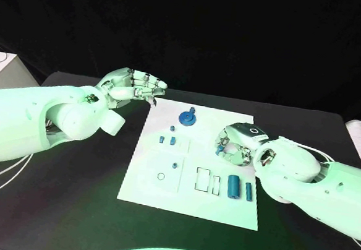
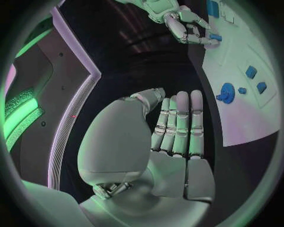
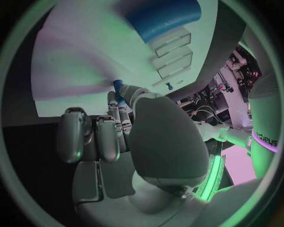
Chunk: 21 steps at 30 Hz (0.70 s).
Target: Assemble the parts on the task board
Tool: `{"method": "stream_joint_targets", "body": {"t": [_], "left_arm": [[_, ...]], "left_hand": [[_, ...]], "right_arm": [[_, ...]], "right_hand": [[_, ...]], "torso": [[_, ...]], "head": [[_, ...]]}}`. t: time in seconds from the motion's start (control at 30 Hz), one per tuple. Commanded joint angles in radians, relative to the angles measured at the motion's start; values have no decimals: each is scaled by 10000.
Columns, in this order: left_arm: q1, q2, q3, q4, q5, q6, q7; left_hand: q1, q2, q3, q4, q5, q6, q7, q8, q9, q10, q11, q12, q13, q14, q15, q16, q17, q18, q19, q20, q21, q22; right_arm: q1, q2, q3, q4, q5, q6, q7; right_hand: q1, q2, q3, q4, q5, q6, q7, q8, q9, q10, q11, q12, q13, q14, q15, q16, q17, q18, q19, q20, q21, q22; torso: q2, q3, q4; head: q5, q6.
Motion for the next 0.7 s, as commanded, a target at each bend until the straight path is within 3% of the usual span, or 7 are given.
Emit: {"method": "stream_joint_targets", "body": {"t": [0.03, 0.37, 0.7], "left_arm": [[4, 4, 6, 32, 45, 160, 31], [4, -2, 6, 33, 45, 161, 25], [4, 16, 6, -22, 45, 177, 9]], "left_hand": [[29, 47, -58, -3, 4, -47, -17, 60, -4, -32, -7, 37, -11, 34, -1, -46, -9, 52, 87, 13, -52, -12], [29, 65, -56, 5, 8, -46, -22, 62, -5, -33, -10, 37, -17, 38, -1, -52, -9, 53, 89, 14, -63, -17], [55, 68, -52, -13, 12, -43, -27, 65, -5, -33, -16, 38, -21, 38, -7, -58, -10, 56, 92, 11, -67, -20]], "right_arm": [[-19, 1, -2, 71, 31, -223, 82], [-32, -134, 2, 239, 1195, -886, -253], [188, -441, 126, 873, 2101, -1322, -350]], "right_hand": [[-211, 54, 314, -194, -38, 230, -45, 169, 138, 376, -115, 23, 78, 368, -107, 9, 38, -122, 464, -103, 167, 1305], [-684, 351, 838, -1047, -56, 450, -149, 667, 736, 1137, -305, -91, 279, 400, -260, 61, 117, -166, 515, -258, 407, 1450], [-933, 376, 1031, -1386, -63, 335, -131, 799, 1003, 1225, -302, -253, 363, 399, -262, 62, 116, -168, 514, -273, 404, 1467]], "torso": [[4, -2, 7], [-6, -12, 11], [-28, -21, 15]], "head": [[-9, -10], [-32, -12], [20, 5]]}}
